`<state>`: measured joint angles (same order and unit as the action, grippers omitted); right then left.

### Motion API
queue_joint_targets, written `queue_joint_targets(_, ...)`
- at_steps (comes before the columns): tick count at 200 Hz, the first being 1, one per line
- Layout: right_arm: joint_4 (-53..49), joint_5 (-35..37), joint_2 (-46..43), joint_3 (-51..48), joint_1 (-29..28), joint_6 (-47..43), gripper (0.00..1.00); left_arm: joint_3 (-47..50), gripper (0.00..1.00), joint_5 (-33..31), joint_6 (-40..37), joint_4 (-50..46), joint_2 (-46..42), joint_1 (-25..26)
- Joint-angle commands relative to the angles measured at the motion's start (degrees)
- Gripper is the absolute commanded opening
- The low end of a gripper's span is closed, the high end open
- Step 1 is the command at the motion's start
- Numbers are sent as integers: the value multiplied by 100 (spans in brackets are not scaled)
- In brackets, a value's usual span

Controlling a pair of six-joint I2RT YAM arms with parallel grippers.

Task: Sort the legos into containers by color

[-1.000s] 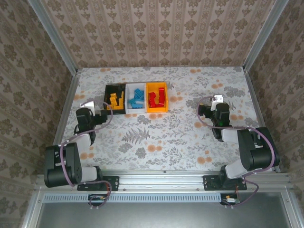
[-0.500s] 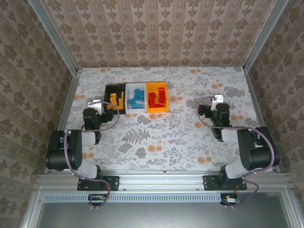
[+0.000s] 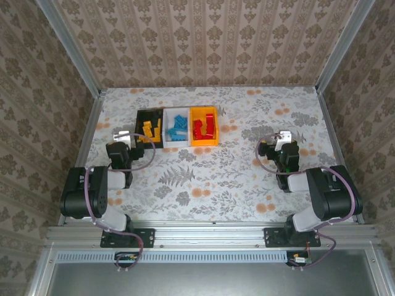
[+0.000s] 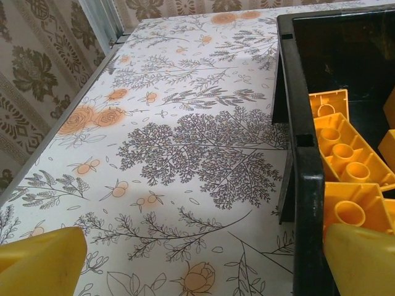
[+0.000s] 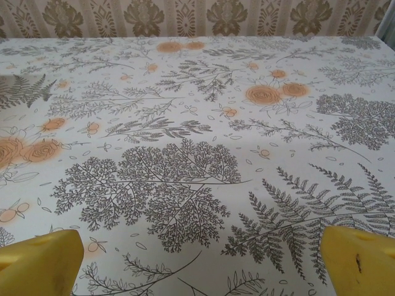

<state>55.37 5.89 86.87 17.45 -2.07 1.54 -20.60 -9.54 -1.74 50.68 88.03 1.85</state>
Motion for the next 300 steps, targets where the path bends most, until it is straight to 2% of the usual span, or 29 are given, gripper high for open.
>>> queue_joint_targets(1, 102, 182, 65, 187, 31, 83, 100, -84, 100, -162, 98, 197, 12, 14)
queue_joint_targets(24, -534, 254, 97, 545, 31, 123, 100, -111, 100, -218, 47, 171, 27, 68)
queue_joint_targets(300, -501, 237, 96, 528, 35, 118, 100, -111, 100, -218, 42, 171, 31, 72)
